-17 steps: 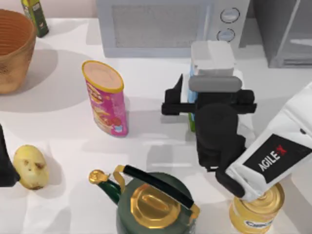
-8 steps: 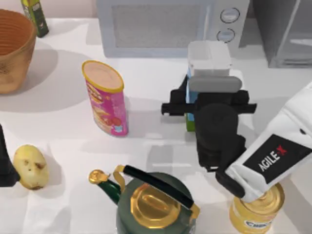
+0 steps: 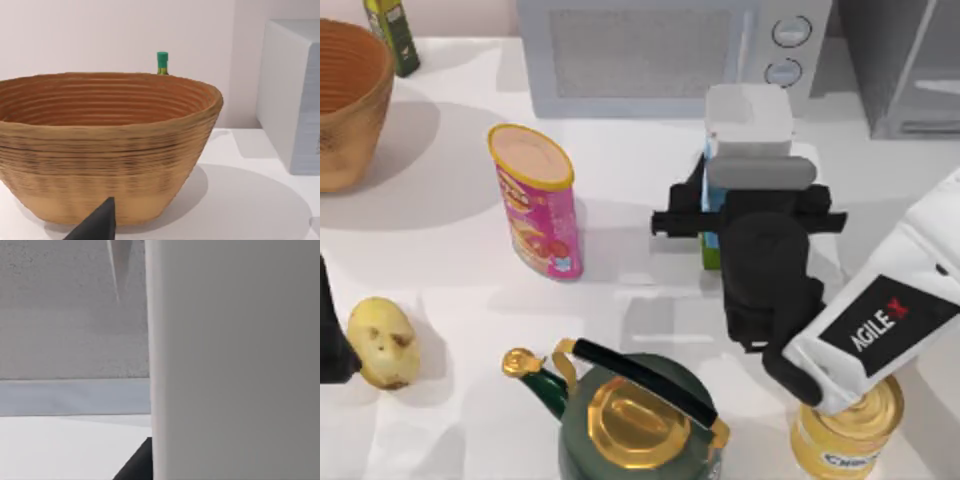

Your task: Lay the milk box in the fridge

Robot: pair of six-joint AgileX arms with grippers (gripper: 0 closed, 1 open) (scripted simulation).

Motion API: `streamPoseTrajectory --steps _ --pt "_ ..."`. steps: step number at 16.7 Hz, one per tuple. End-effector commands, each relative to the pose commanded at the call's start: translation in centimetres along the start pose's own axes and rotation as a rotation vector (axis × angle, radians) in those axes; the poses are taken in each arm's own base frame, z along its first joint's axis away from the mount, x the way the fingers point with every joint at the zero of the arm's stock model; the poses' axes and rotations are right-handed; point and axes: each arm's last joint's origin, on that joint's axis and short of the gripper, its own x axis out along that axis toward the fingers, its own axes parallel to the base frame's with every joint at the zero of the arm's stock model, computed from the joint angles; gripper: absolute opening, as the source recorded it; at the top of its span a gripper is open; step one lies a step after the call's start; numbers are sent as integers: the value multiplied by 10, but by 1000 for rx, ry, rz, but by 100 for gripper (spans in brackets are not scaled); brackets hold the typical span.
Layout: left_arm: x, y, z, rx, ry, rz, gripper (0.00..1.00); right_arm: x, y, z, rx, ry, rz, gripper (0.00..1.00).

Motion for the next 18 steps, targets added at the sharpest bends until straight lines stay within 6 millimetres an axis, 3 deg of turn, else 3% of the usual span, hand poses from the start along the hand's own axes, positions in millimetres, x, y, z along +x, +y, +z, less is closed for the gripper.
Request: streamPoseTrajectory --steps 2,7,18 --pt "0 0 0 0 0 0 100 0 0 0 0 0 0 0" --pt "0 0 0 0 0 0 100 0 5 26 22 -21 12 0" --pt "0 0 0 0 0 0 100 -13 5 150 21 -20 8 0"
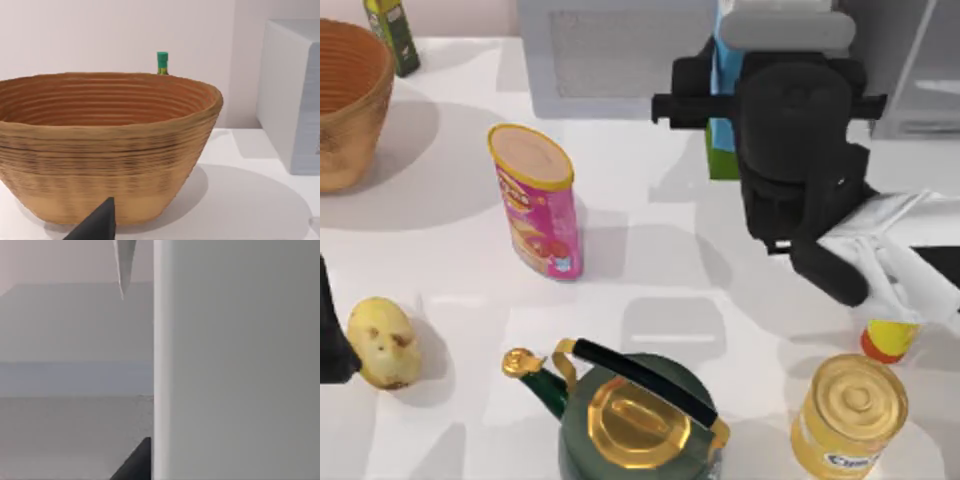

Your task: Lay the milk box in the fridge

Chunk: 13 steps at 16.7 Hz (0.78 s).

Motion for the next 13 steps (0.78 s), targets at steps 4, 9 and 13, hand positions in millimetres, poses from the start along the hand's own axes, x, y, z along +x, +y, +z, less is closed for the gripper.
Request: streamPoseTrajectory --steps 4,9,13 --pt "0 0 0 0 0 0 100 -3 -1 10 0 -4 0 0" --pt "0 0 0 0 0 0 100 -5 -8 13 1 0 1 0" --pt "0 0 0 0 0 0 100 -23 -51 35 8 -3 6 0"
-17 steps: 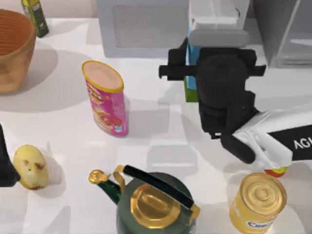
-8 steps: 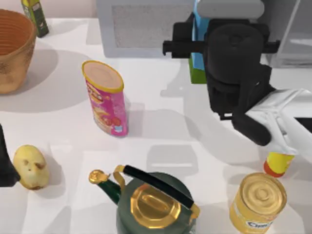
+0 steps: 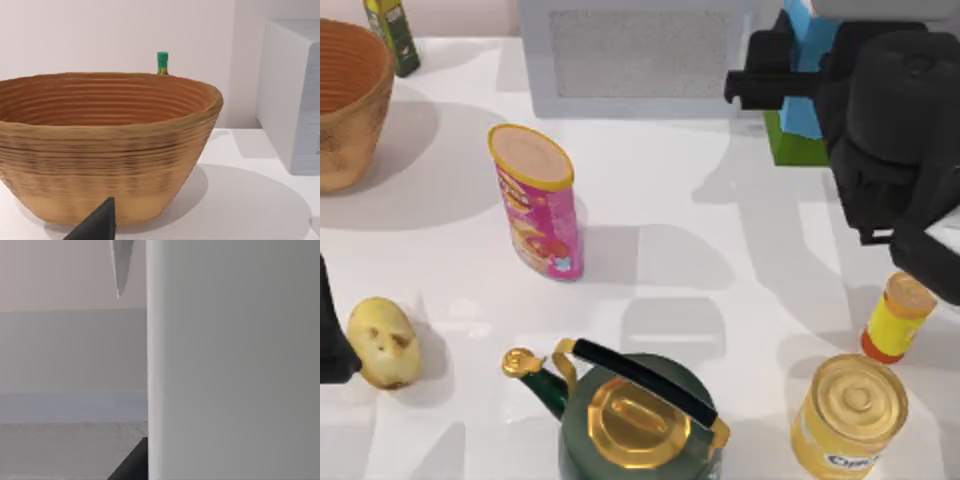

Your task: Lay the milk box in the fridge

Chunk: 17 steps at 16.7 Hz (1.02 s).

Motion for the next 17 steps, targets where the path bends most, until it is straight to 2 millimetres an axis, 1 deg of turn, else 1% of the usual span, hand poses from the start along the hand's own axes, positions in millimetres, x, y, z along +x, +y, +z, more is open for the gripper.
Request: streamPoseTrajectory --steps 2,4,6,7,9,12,14,17 --pt "0 0 0 0 0 0 100 -18 -32 13 7 -8 2 0" --pt "0 0 0 0 0 0 100 -41 -66 21 13 -19 2 0" --pt "0 0 0 0 0 0 100 -69 -100 21 16 -32 1 0" --pt "0 0 0 0 0 0 100 -83 -115 18 17 -39 0 0" --pt "0 0 0 0 0 0 100 -111 -140 6 15 -53 -1 0" --pt "0 0 0 0 0 0 100 -145 -166 -23 5 -72 -4 0" --pt "0 0 0 0 0 0 100 -159 -177 -45 -4 -82 -5 0" --pt "0 0 0 0 0 0 100 -169 -186 -74 -20 -87 -5 0"
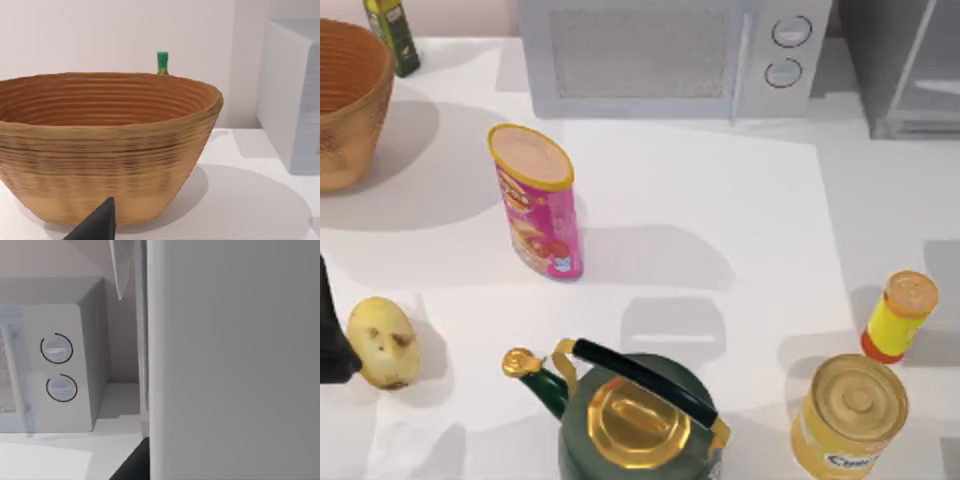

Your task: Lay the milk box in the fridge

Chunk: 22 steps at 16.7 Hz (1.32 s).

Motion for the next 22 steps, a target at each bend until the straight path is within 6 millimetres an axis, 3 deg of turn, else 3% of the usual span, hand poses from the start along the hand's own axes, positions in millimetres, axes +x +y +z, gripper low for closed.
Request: streamPoseTrajectory --steps 4,11,14,17,22 --pt "0 0 0 0 0 0 100 -4 -4 -19 -11 9 3 0" --pt "0 0 0 0 0 0 100 -3 -4 -13 -7 2 8 0" --pt "0 0 0 0 0 0 100 3 -4 7 -1 -20 16 0" --pt "0 0 0 0 0 0 100 18 -4 39 3 -63 30 0" --pt "0 0 0 0 0 0 100 76 -10 90 2 -129 59 0"
